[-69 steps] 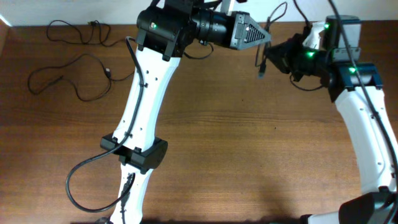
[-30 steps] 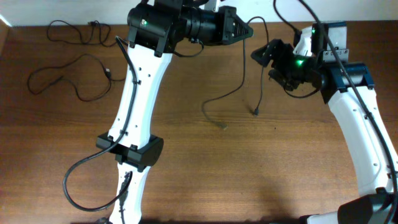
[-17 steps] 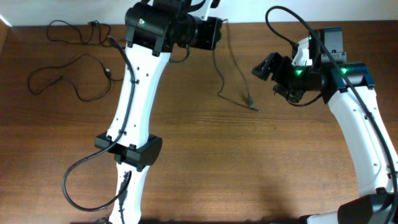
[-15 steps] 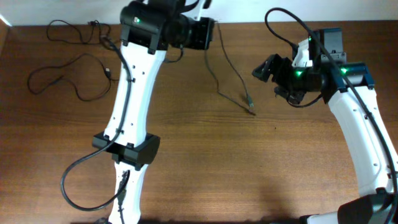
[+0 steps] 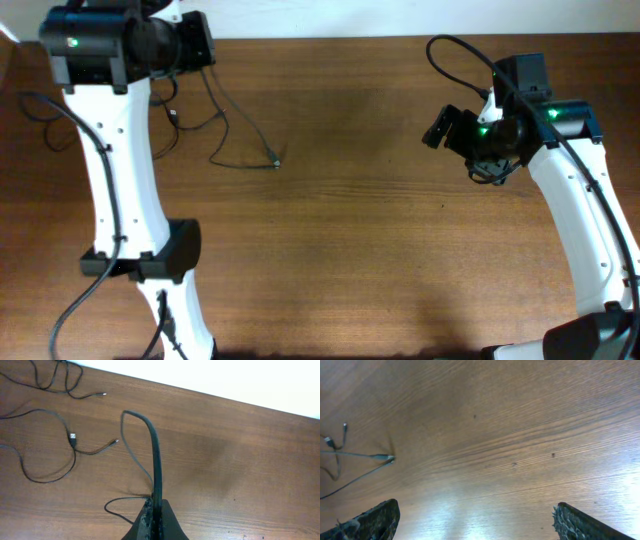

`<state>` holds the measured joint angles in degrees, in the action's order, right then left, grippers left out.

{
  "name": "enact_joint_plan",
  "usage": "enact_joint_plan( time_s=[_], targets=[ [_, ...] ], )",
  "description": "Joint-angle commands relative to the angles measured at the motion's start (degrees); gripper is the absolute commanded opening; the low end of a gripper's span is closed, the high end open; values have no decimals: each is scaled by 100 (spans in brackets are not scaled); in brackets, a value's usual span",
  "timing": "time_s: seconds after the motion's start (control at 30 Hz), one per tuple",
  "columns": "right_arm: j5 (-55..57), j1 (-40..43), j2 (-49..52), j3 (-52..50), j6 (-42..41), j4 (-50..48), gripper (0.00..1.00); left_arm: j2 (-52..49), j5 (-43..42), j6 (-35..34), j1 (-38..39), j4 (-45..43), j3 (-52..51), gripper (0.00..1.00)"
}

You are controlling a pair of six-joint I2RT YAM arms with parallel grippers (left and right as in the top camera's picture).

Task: Untangle cables
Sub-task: 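Drag the cable with the left gripper to the left side of the table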

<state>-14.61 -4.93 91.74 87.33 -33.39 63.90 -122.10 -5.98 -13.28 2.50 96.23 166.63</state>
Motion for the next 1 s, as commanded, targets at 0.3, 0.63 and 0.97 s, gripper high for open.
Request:
enact_joint_plan(
  time_s=[0.3,0.63,0.97],
  targets=[
    [267,15,-61,85,170,-107,99,2205,85,114,-1965,-522,-4752,0],
    [269,7,-61,85,352,-59,99,2173,1231,116,-3954,-2876,-6664,0],
    [289,7,-61,85,409,-17,99,1803,1445,734,-4780,-5460,-7766,6]
  ],
)
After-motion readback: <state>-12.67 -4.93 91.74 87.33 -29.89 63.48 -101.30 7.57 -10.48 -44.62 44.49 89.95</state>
